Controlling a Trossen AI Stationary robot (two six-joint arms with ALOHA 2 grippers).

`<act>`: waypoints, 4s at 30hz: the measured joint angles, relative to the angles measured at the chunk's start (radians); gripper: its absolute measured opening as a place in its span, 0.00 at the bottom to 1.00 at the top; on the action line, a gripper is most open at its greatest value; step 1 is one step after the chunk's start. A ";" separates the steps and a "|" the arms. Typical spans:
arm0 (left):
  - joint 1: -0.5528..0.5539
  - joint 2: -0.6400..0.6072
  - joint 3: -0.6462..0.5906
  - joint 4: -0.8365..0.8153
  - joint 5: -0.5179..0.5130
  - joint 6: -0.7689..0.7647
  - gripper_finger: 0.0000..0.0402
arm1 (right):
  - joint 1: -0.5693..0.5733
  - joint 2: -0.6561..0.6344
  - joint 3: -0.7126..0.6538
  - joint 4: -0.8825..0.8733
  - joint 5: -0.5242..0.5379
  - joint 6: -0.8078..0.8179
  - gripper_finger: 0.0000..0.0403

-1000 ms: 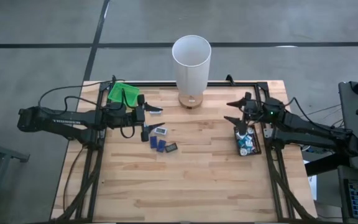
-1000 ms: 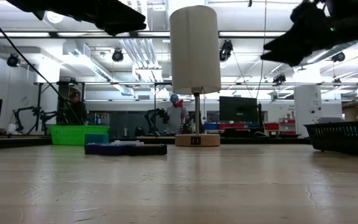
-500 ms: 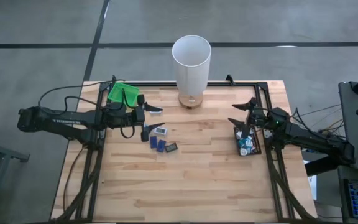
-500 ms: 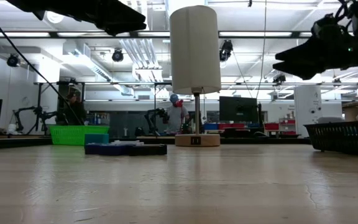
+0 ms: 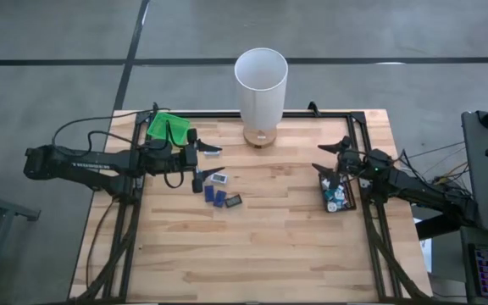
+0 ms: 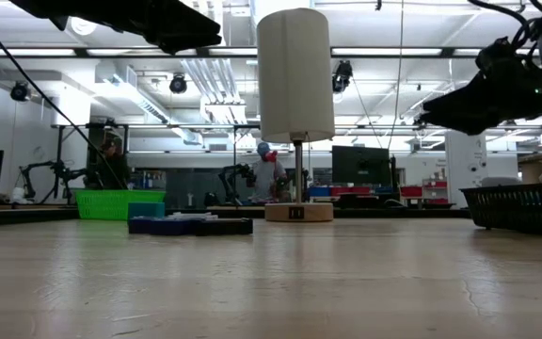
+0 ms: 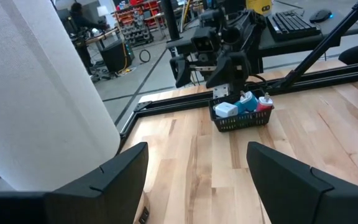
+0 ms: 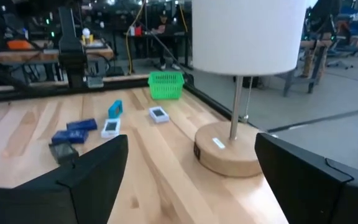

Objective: Pick & Place Office items
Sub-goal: Put the light blue digital clock into the green bin

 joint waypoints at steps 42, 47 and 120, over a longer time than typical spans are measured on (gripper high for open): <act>-0.001 0.000 0.000 -0.002 0.000 0.000 0.70 | 0.000 -0.155 0.000 -0.097 0.059 -0.055 0.86; 0.000 0.000 0.000 -0.002 0.000 0.000 0.70 | 0.000 -0.155 0.000 -0.097 0.059 -0.053 0.86; 0.065 0.308 0.308 -1.061 -0.258 -0.298 0.69 | 0.000 -0.155 0.001 -0.097 0.058 -0.053 0.85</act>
